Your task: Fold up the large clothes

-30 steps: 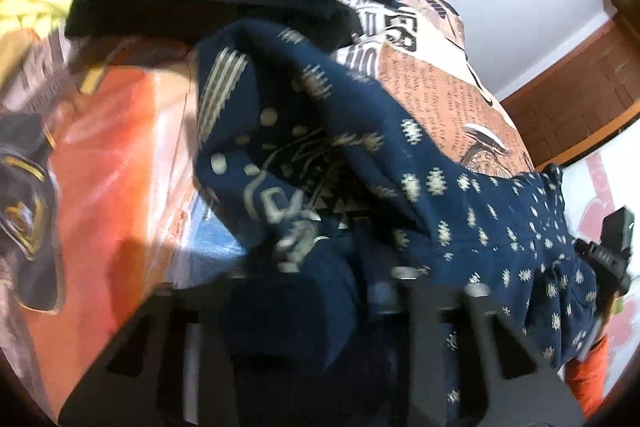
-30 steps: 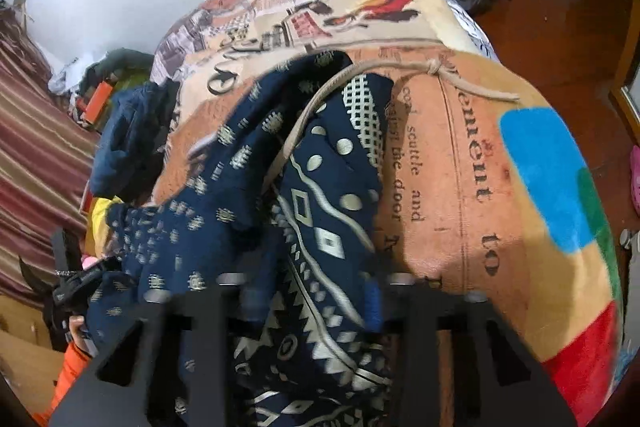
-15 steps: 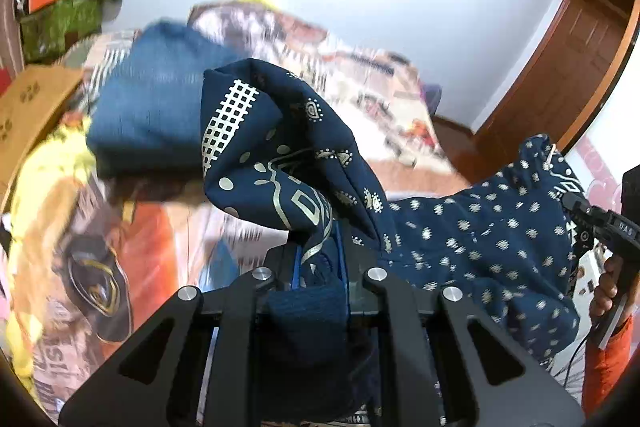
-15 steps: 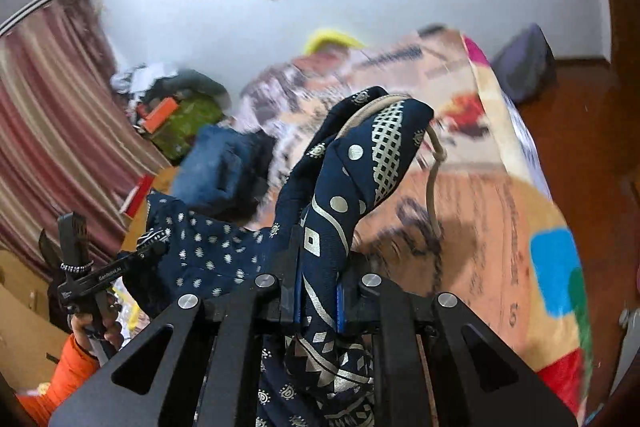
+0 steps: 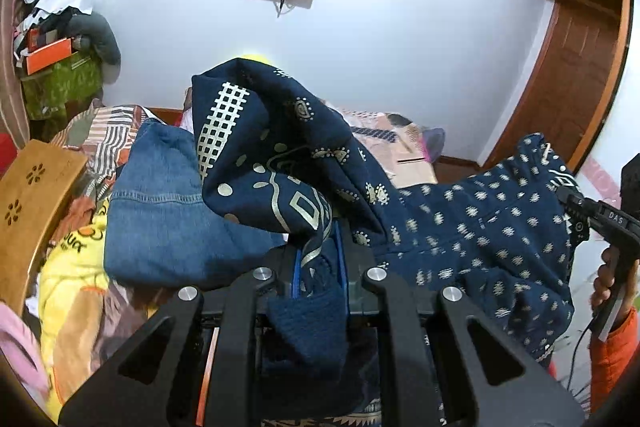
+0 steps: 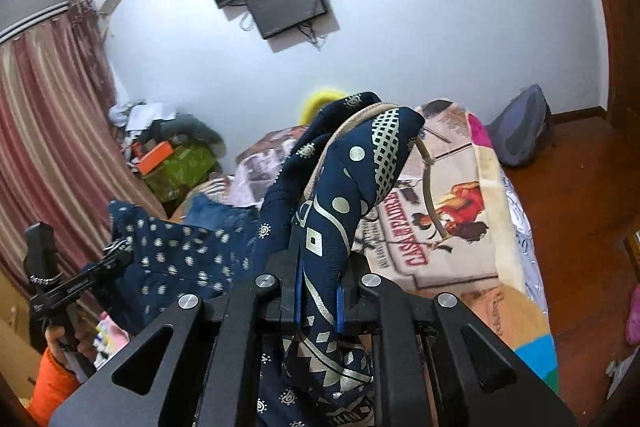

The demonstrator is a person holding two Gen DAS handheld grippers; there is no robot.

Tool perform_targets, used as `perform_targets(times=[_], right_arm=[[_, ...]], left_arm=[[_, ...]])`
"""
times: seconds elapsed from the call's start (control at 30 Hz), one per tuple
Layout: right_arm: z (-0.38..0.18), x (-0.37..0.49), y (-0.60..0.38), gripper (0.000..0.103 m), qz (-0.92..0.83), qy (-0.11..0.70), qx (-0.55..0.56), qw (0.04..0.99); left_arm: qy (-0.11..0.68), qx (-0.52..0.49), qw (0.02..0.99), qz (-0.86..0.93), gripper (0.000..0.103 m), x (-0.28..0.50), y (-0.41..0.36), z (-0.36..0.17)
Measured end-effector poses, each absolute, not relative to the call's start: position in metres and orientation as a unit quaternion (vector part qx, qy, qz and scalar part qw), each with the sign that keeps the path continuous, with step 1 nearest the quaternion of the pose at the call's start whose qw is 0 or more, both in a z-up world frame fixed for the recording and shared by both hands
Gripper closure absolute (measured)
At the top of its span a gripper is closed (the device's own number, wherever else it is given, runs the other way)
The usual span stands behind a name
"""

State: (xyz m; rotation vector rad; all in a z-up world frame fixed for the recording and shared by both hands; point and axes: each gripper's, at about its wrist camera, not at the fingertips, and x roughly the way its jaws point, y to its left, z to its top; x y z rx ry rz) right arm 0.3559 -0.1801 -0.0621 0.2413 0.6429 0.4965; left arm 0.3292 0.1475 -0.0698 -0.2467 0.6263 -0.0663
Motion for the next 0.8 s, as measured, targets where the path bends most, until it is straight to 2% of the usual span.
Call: perform_targets(times=[0.37, 0.5, 0.73, 0.8], right_arm=[[-0.17, 0.445, -0.167, 0.093, 0.173, 0.415, 0.07, 0.891], [-0.198, 0.458, -0.177, 0.093, 0.156, 0.439, 0.081, 0.881], [-0.191, 0.444, -0.175, 0.089, 0.144, 0.447, 0.049, 0.882], [-0.183, 0.435, -0.174, 0.089, 0.141, 0.449, 0.024, 0.882]], left_arm=[[0.412, -0.102, 0.905, 0.004, 0.089, 0.433, 0.168, -0.176], [0.404, -0.091, 0.91, -0.002, 0.085, 0.435, 0.166, -0.187], [0.415, -0.055, 0.908, 0.002, 0.071, 0.427, 0.159, -0.183], [0.418, -0.036, 0.908, 0.018, 0.06, 0.419, 0.156, -0.177]])
